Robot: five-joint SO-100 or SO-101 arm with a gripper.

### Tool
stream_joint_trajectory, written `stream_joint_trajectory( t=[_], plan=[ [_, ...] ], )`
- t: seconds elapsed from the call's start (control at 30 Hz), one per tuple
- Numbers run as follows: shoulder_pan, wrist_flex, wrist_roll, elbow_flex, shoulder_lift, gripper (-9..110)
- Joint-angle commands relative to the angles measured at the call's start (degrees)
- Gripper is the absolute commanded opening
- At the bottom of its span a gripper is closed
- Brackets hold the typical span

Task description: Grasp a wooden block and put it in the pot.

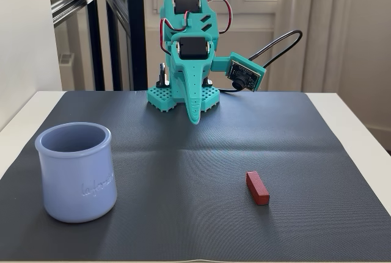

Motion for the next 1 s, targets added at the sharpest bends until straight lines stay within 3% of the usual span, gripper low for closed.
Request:
stream_joint_trajectory(
  t=[0.0, 0.8, 0.97],
  plan=[
    [0.3, 0.0, 0.1, -0.2, 0.5, 0],
    [-0.5, -0.8, 0.6, -0.2, 0.2, 0],
    [-3.3, -5.6, 0.7, -5.0, -9.9, 0]
  ],
)
